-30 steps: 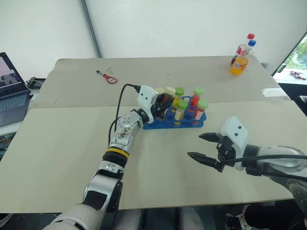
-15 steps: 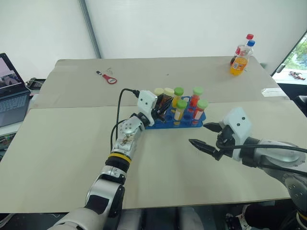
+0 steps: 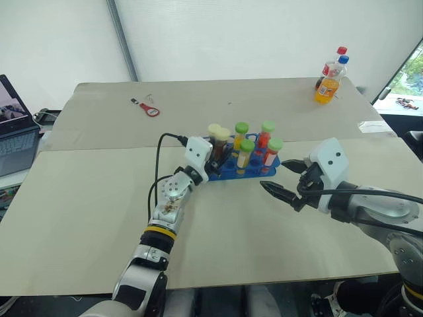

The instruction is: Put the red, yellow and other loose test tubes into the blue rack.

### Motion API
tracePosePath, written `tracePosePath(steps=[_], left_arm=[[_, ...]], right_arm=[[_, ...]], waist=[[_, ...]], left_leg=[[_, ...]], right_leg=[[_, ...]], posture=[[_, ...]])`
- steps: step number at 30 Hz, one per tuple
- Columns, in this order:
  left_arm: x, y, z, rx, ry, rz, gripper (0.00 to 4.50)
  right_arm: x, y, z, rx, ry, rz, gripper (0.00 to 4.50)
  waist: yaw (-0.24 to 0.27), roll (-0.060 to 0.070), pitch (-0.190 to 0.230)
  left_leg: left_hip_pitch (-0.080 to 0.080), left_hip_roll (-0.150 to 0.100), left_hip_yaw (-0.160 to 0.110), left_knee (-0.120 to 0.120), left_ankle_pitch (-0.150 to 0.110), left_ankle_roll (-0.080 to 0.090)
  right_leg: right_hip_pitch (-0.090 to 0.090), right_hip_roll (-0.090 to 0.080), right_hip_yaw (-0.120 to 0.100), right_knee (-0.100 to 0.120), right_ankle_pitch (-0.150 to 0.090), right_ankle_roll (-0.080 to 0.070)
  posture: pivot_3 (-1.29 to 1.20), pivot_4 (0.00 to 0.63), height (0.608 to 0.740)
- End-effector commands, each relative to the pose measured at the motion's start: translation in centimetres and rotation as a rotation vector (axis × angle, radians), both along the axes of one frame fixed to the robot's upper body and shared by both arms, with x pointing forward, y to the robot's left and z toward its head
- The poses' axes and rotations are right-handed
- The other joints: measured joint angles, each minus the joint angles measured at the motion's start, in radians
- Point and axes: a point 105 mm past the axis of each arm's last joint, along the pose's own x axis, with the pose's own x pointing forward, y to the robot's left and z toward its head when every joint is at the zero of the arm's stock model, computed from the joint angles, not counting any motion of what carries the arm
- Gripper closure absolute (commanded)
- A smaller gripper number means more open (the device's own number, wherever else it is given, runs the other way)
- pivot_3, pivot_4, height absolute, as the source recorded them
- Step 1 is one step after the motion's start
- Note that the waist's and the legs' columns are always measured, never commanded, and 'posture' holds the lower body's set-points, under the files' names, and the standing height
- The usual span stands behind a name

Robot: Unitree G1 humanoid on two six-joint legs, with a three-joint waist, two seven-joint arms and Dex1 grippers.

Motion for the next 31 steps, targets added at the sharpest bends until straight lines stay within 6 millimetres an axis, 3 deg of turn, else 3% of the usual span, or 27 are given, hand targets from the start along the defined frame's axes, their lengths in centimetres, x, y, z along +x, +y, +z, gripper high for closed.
tracePosePath(steps=[1,2,6,13,22,26,31], left_arm=[[-0.6,0.4,0.9,0.046,-0.048,-0.033,0.3],[-1.0,0.7,0.9,0.07,-0.052,-0.057,0.1],[-2.9,2.1,1.0,0.16,-0.036,-0.136,0.1],[-6.0,7.6,3.2,0.344,0.064,-0.145,0.1],[-8.1,13.3,5.1,0.582,0.12,-0.09,0.1],[-8.4,13.7,5.3,0.555,0.144,-0.085,0.1],[-8.7,13.4,5.5,0.498,0.138,-0.077,0.1]], right_arm=[[0.1,-0.1,0.7,0.002,-0.038,-0.006,0.46],[0.2,-0.2,0.7,0.002,-0.038,-0.008,0.46],[0.5,-0.5,0.8,-0.003,-0.05,-0.015,0.46],[0.5,-2.0,1.7,-0.074,-0.116,0.093,0.46],[-0.4,-5.3,3.7,-0.138,-0.132,0.245,0.46],[-0.2,-6.3,3.6,-0.182,-0.124,0.266,0.46],[0.1,-6.1,3.8,-0.189,-0.138,0.268,0.46]], waist=[[0.002,0.0,0.0],[0.003,0.0,0.0],[0.002,0.0,0.0],[-0.001,0.001,0.0],[-0.001,0.002,0.001],[0.001,0.002,0.001],[0.001,0.002,0.001]], left_leg=[[0.0,0.0,0.0,0.0,0.0,0.0],[-0.001,0.0,0.0,0.0,0.0,-0.001],[-0.001,0.0,0.0,0.0,0.0,0.0],[-0.001,0.001,0.0,-0.001,0.0,0.0],[0.0,0.001,0.0,-0.002,-0.001,0.001],[0.001,0.002,0.0,-0.002,-0.001,0.001],[0.001,0.002,0.0,-0.002,-0.001,0.0]], right_leg=[[0.0,0.0,0.0,0.0,0.0,0.0],[-0.001,0.0,0.0,0.0,0.0,0.0],[0.0,0.0,0.0,0.0,0.0,0.0],[-0.002,0.0,0.0,0.001,0.0,0.0],[0.0,0.001,0.0,-0.002,0.0,0.0],[0.001,0.0,0.0,-0.002,0.0,0.0],[0.0,0.0,0.0,-0.002,0.0,0.0]], posture=[[0.0,0.15,0.74],[0.0,0.15,0.74],[0.0,0.15,0.74],[0.0,0.15,0.74],[0.0,0.15,0.74],[0.0,0.15,0.74],[0.0,0.15,0.74]])
